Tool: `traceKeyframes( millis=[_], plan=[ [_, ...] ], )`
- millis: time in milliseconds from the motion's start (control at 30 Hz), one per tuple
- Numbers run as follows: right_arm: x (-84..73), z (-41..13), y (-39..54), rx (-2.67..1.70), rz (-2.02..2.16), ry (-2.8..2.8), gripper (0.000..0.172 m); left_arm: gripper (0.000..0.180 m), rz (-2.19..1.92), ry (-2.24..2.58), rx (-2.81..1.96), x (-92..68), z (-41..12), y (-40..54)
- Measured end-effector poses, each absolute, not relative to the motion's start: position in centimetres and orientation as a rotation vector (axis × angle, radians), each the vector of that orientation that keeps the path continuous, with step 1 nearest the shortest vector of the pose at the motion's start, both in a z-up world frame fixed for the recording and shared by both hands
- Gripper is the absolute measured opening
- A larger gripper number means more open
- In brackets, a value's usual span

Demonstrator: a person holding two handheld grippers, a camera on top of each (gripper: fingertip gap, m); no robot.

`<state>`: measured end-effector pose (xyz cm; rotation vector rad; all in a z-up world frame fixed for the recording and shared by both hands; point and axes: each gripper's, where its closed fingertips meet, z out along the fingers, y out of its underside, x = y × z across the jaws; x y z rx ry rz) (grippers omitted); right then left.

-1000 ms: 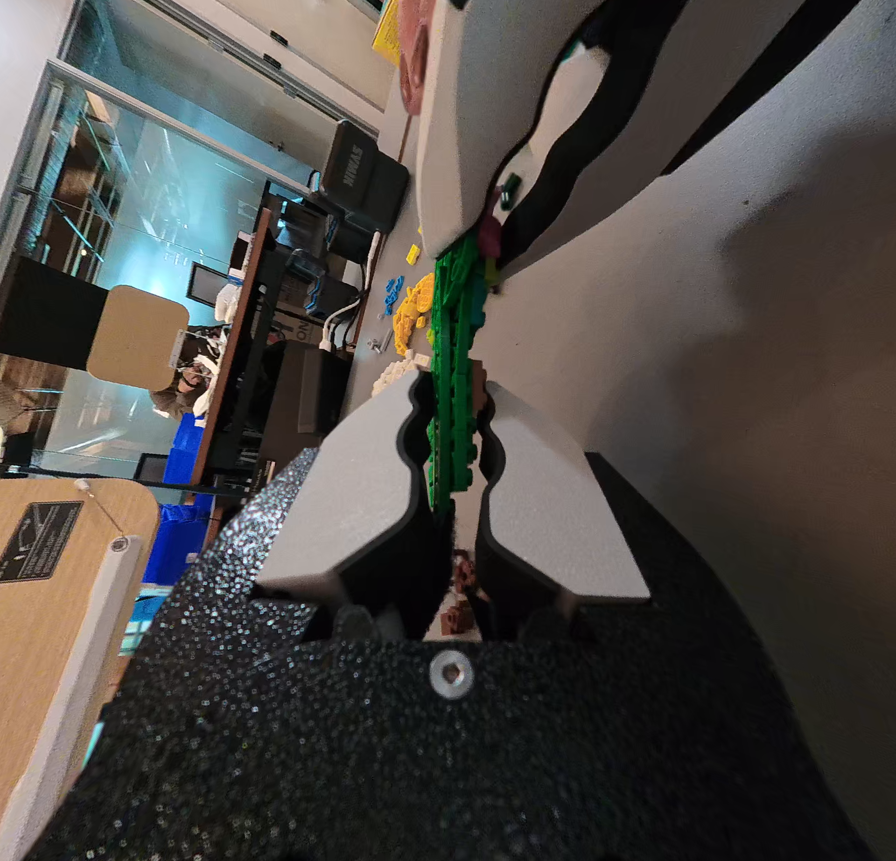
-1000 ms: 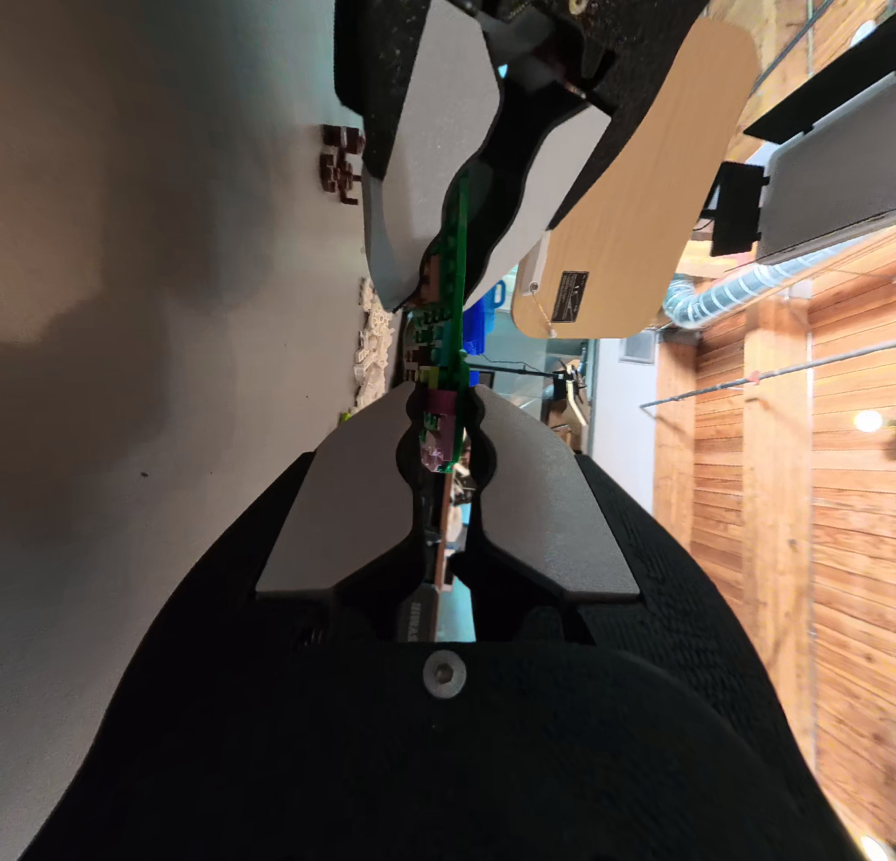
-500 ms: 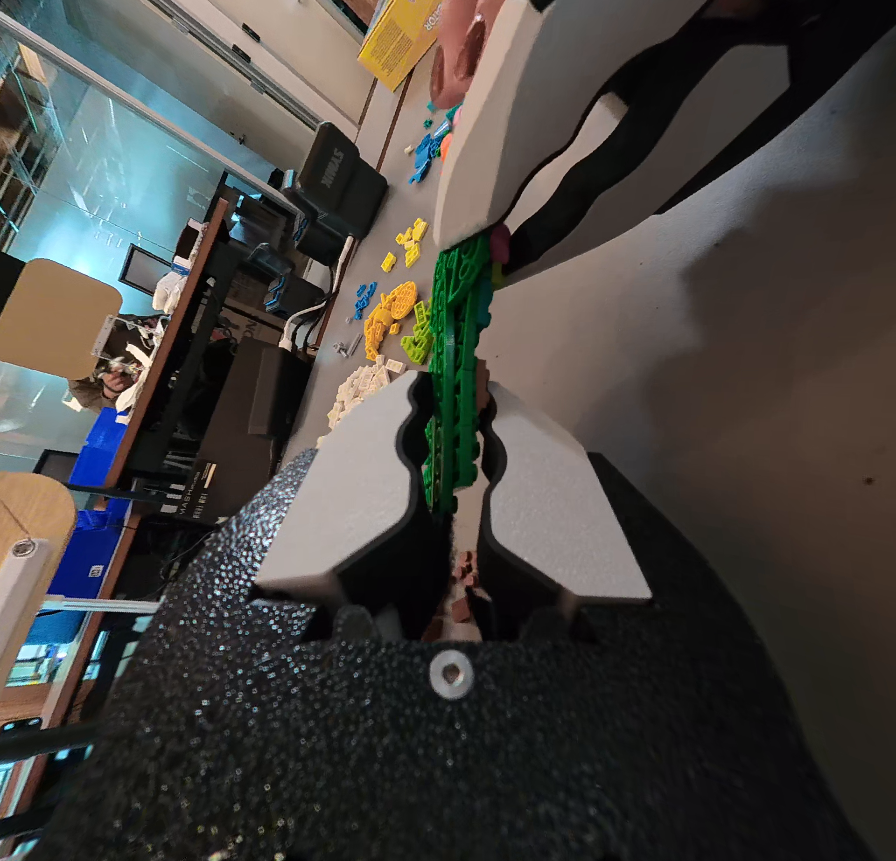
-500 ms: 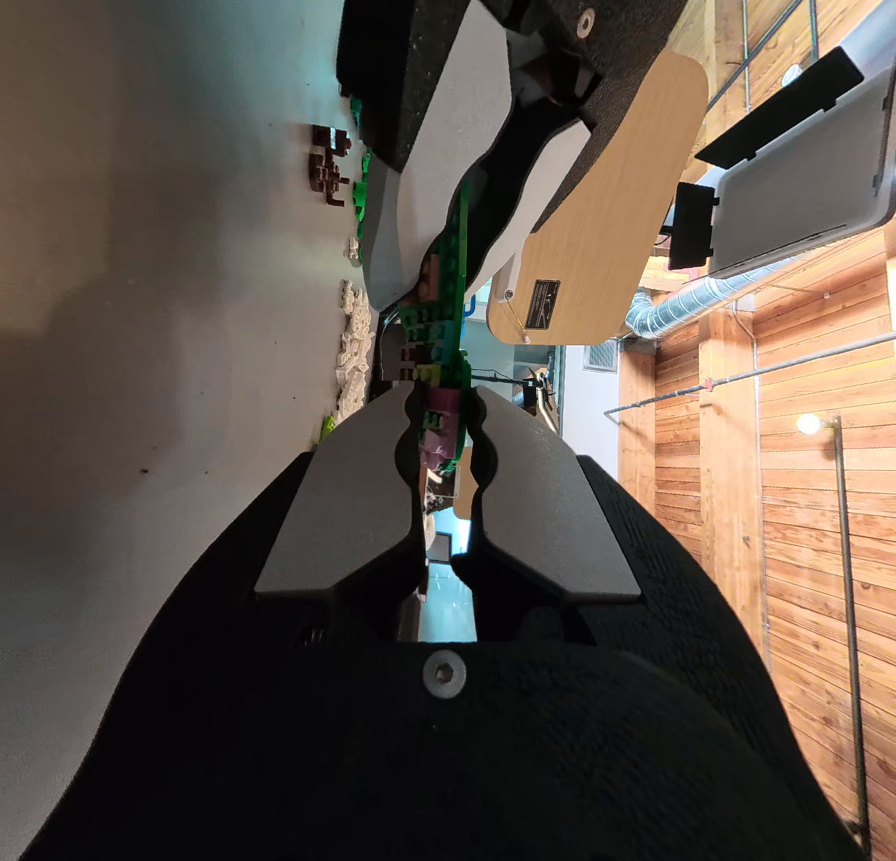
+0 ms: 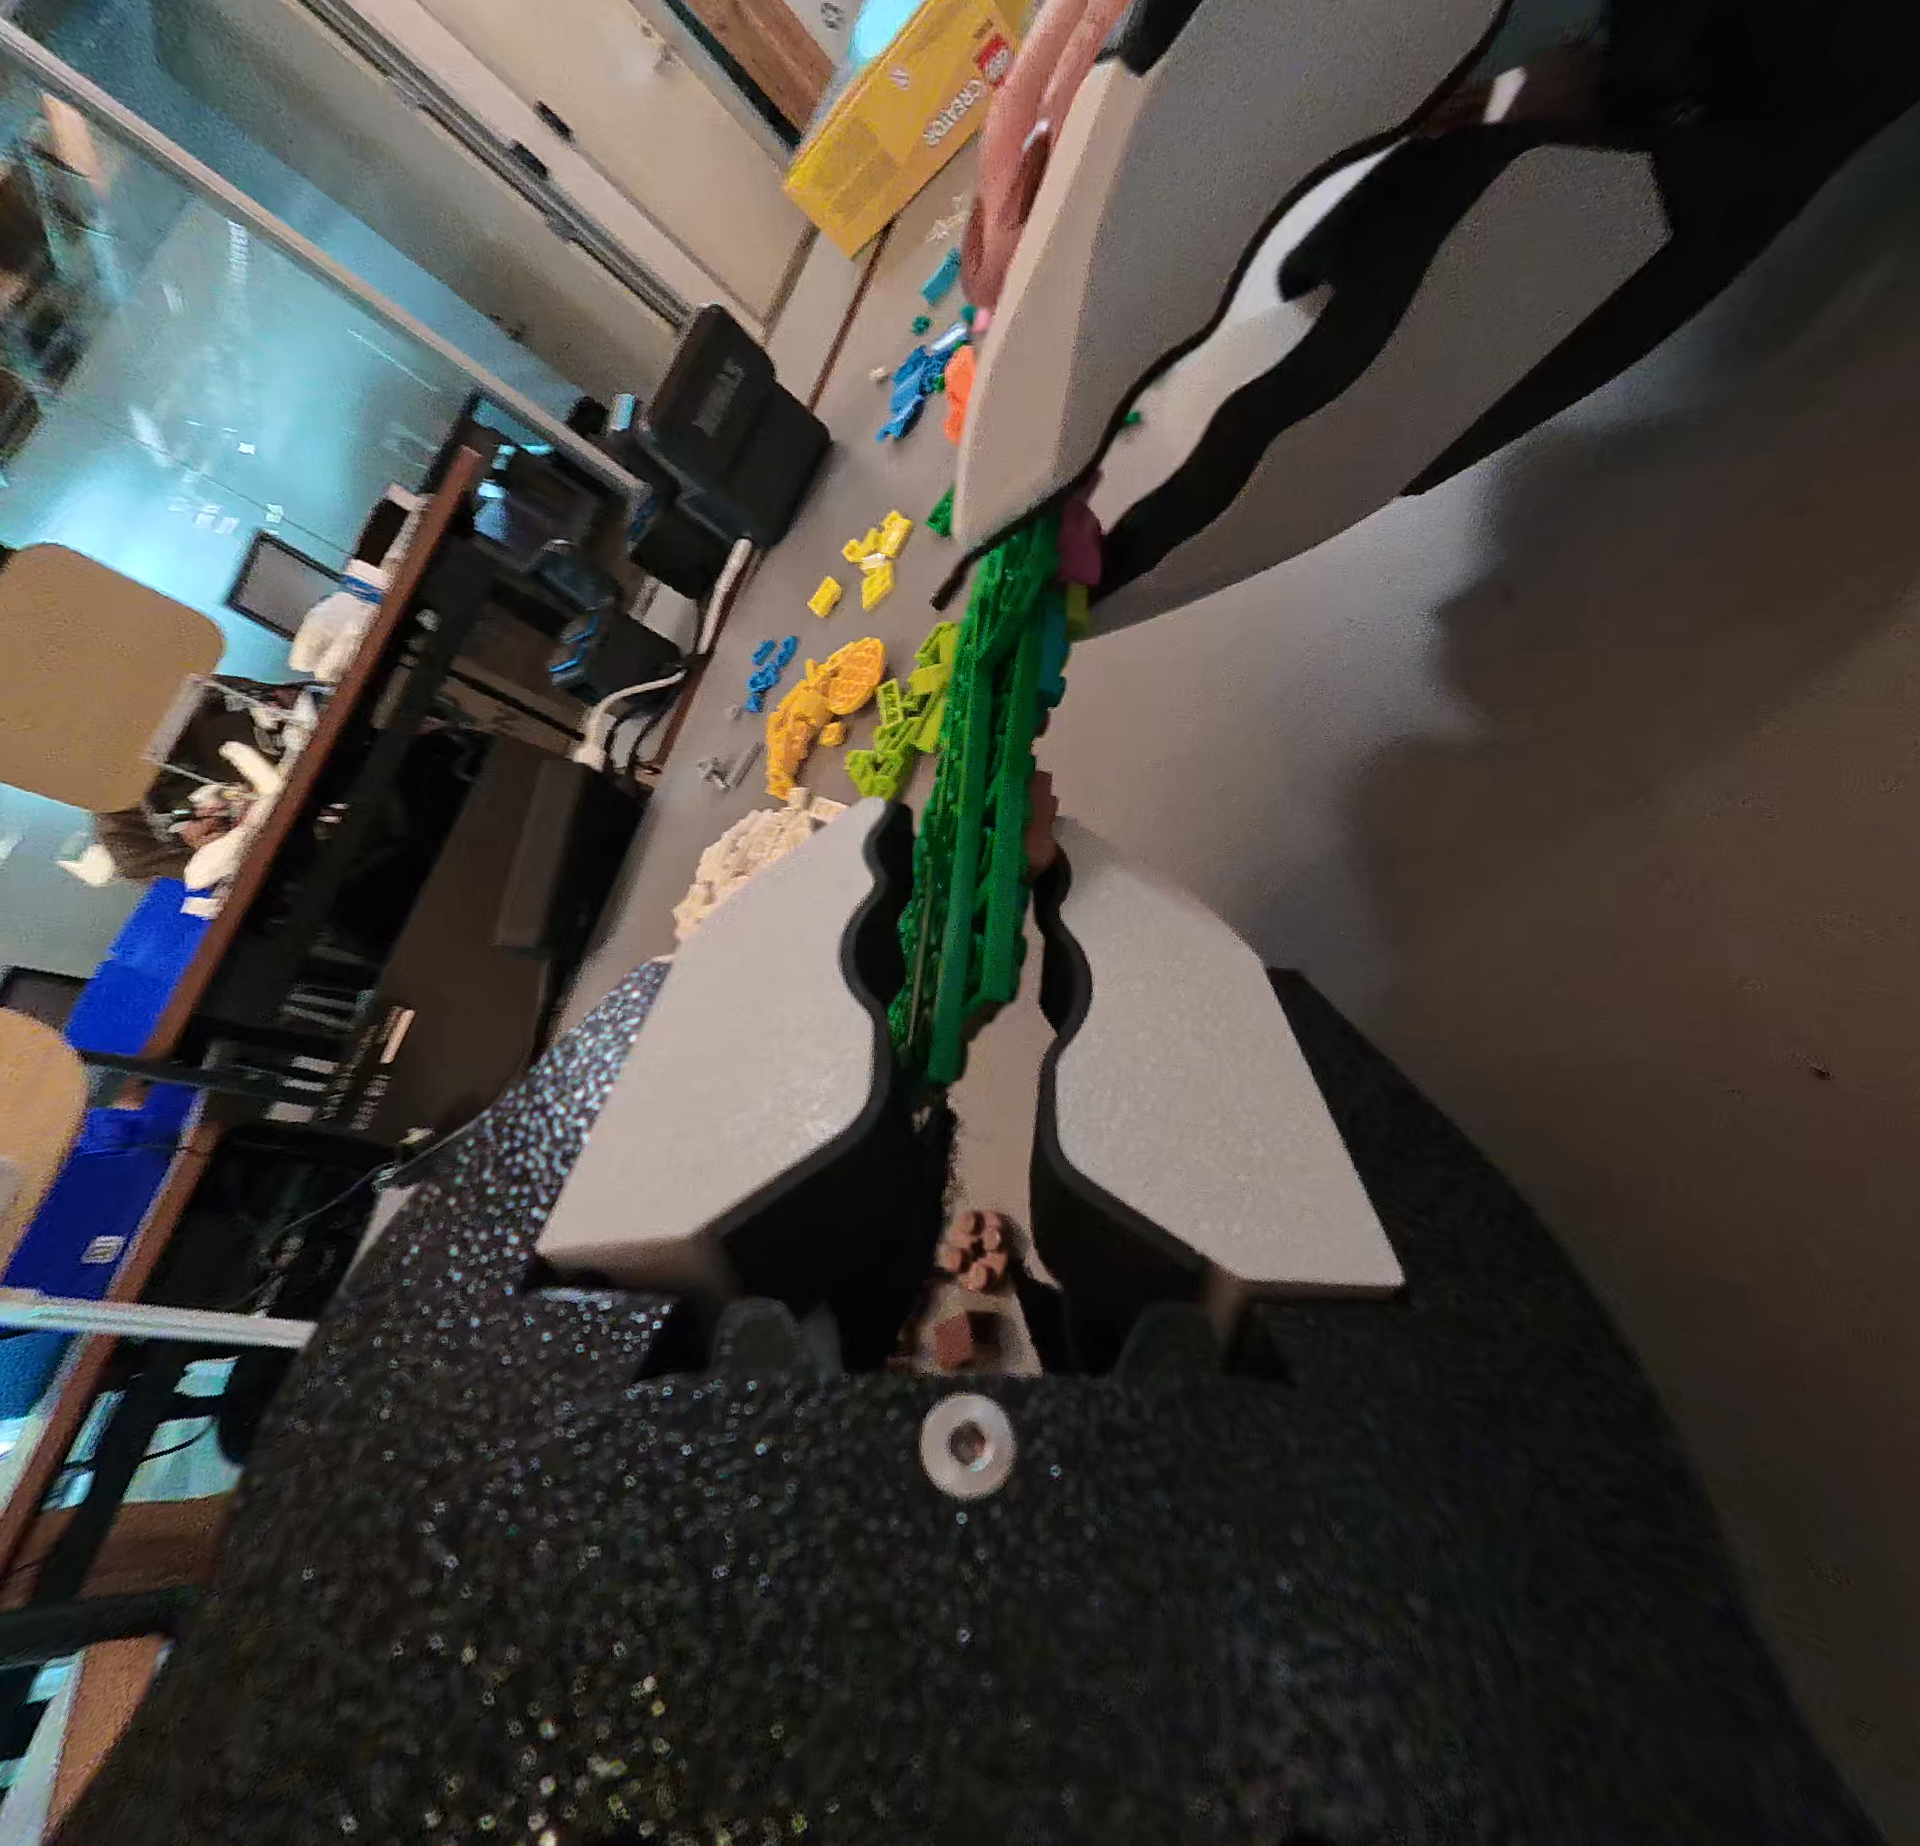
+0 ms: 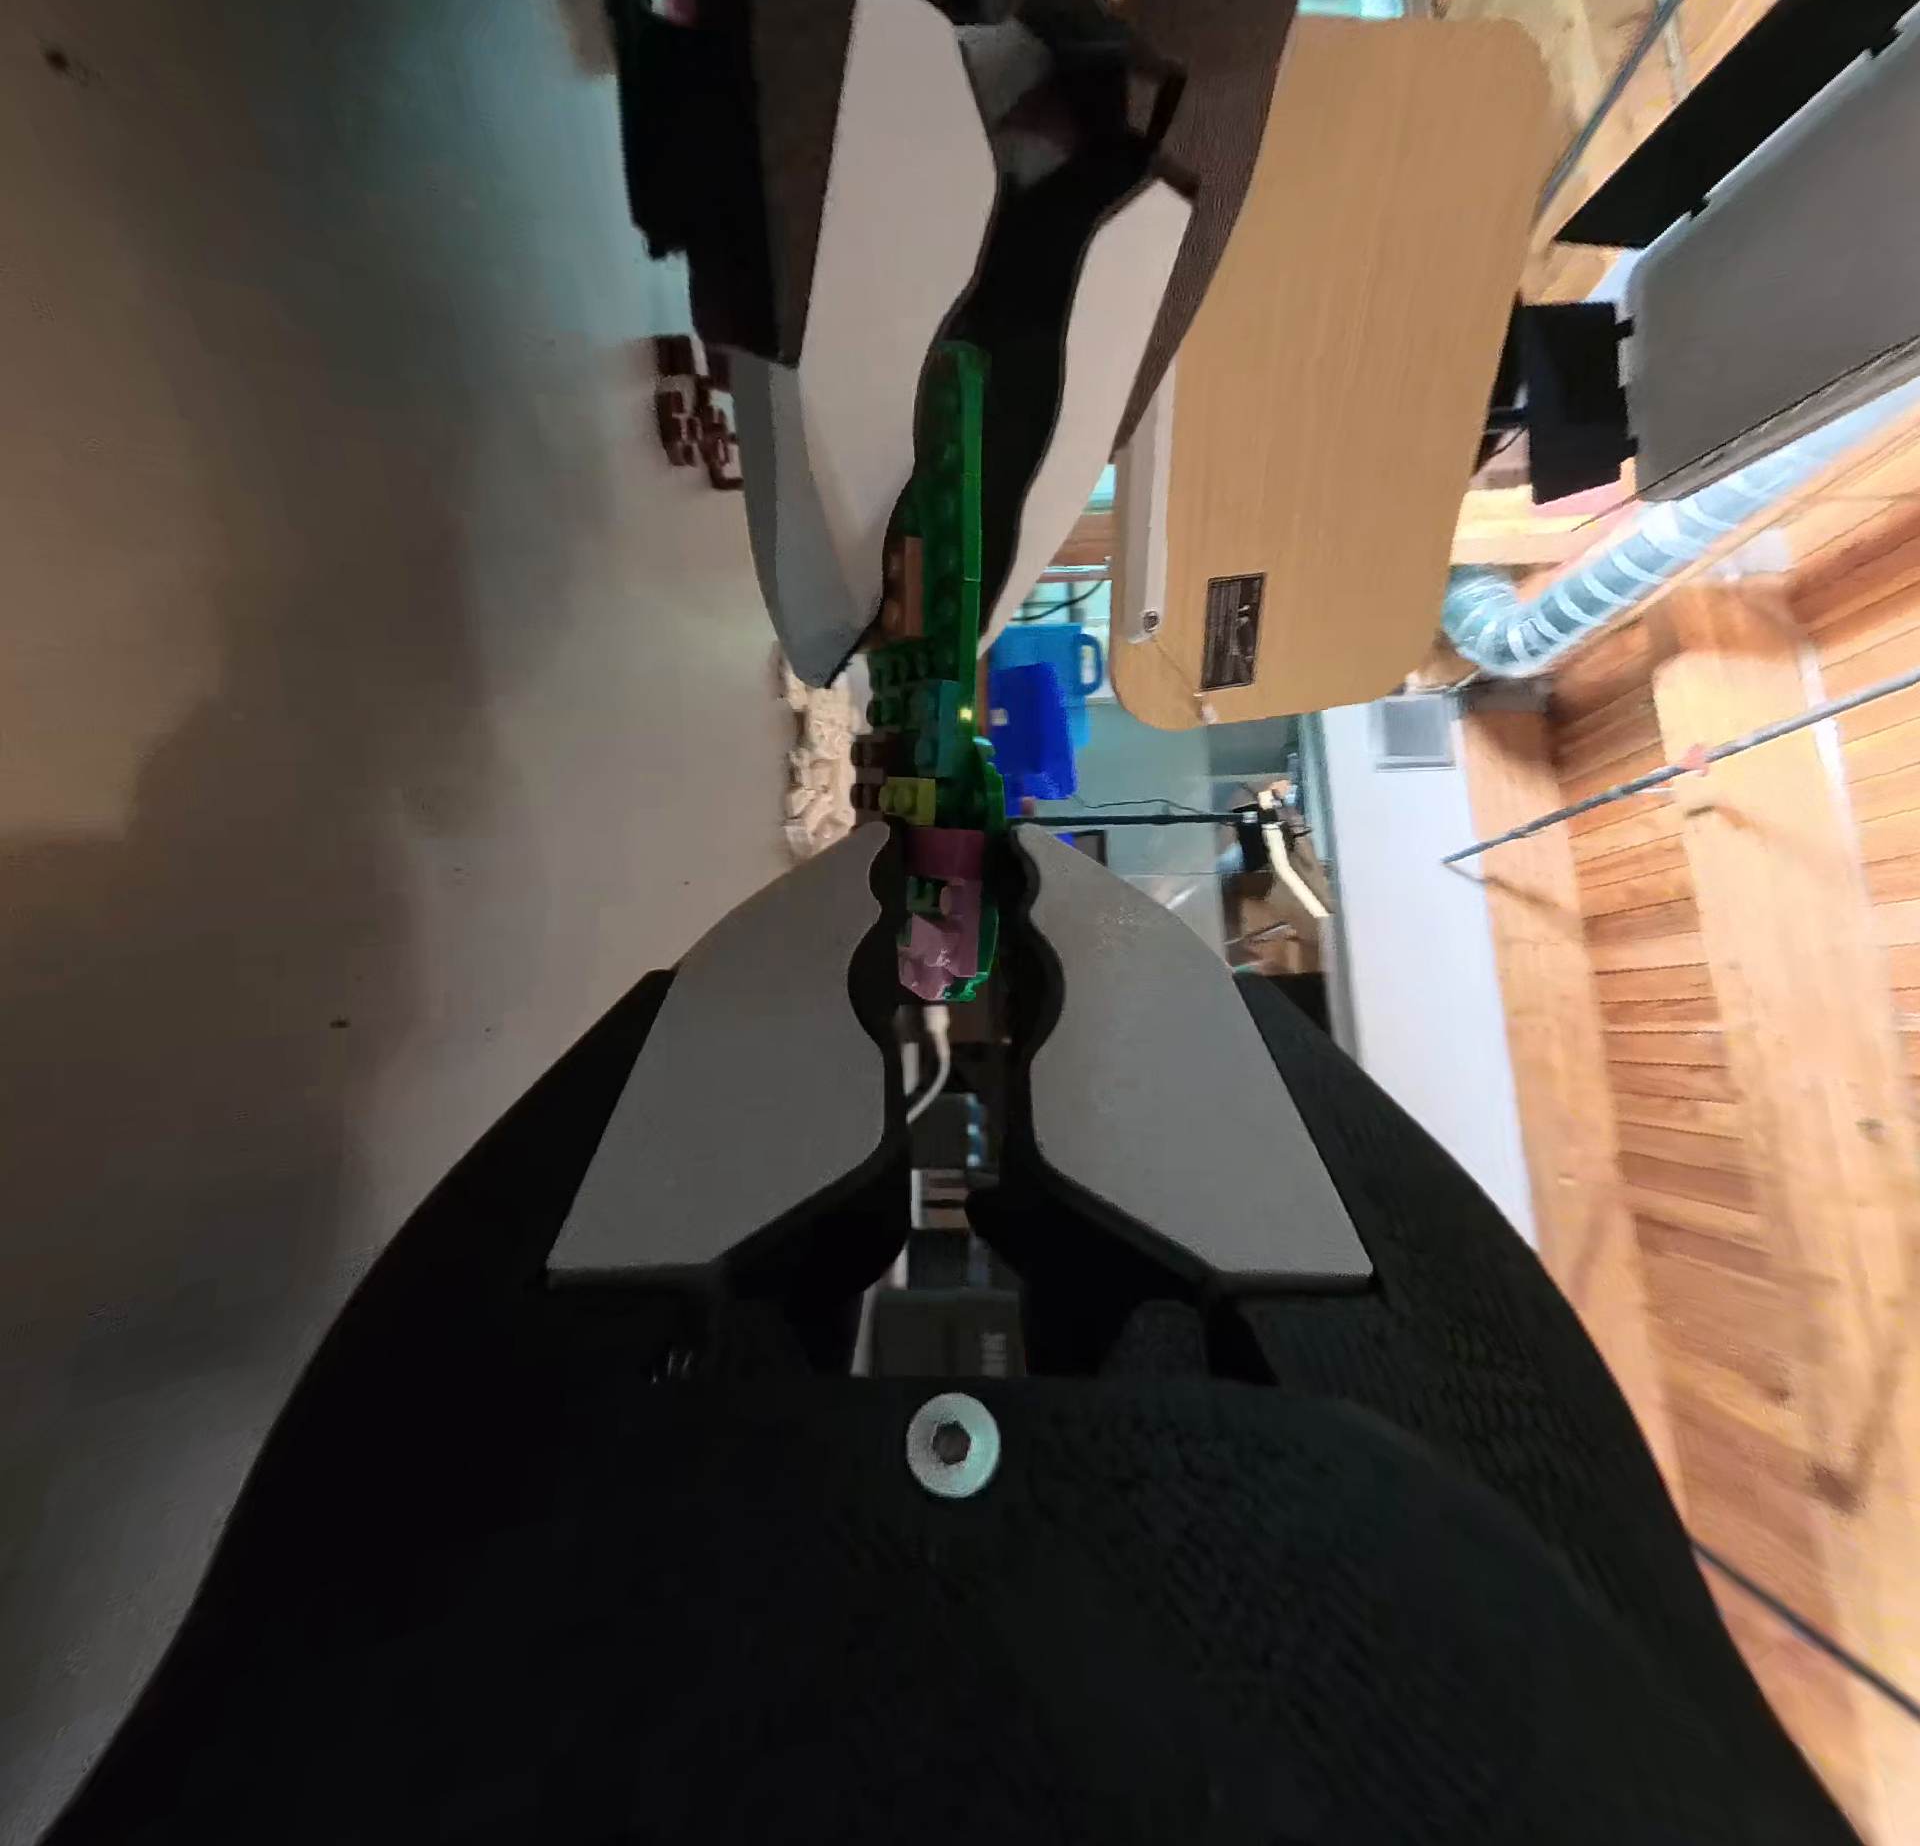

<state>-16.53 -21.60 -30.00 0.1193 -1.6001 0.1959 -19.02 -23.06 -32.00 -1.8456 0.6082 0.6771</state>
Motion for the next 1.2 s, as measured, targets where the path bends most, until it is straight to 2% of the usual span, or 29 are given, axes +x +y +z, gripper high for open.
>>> traceKeyframes(
  millis=[200,333,567,700,833,1133,1167,1200],
  plan=[
    [-16.1,-31.0,-21.7,-0.055,0.459,-1.779,0.015,0.017,0.816,0.787,-1.798,-18.4,-32.3,-23.2],
    [-15.6,-31.7,-21.4,-0.244,0.65,-1.914,0.016,0.017,0.885,0.84,-1.805,-18.0,-32.6,-23.0],
    [-15.1,-31.6,-22.2,-0.299,0.752,-1.957,0.02,0.017,0.943,0.87,-1.834,-18.6,-32.7,-23.3],
    [-15.5,-31.7,-22.2,-0.295,0.692,-1.936,0.005,0.017,1.027,0.942,-1.813,-18.4,-32.8,-23.3],
    [-15.7,-32.3,-22.1,-0.316,0.633,-1.976,0.004,0.017,1.128,1.013,-1.801,-18.6,-33.0,-23.4],
    [-16.6,-30.2,-22.0,-0.012,0.201,-1.69,0.003,0.017,0.8,0.705,-1.924,-19.2,-32.4,-23.5],
    [-16.6,-30.2,-22.1,0.006,0.182,-1.678,0.003,0.021,0.772,0.689,-1.932,-19.2,-32.5,-23.5],
    [-16.6,-30.1,-22.1,0.02,0.166,-1.662,0.003,0.016,0.746,0.673,-1.935,-19.2,-32.5,-23.5]
  ],
)
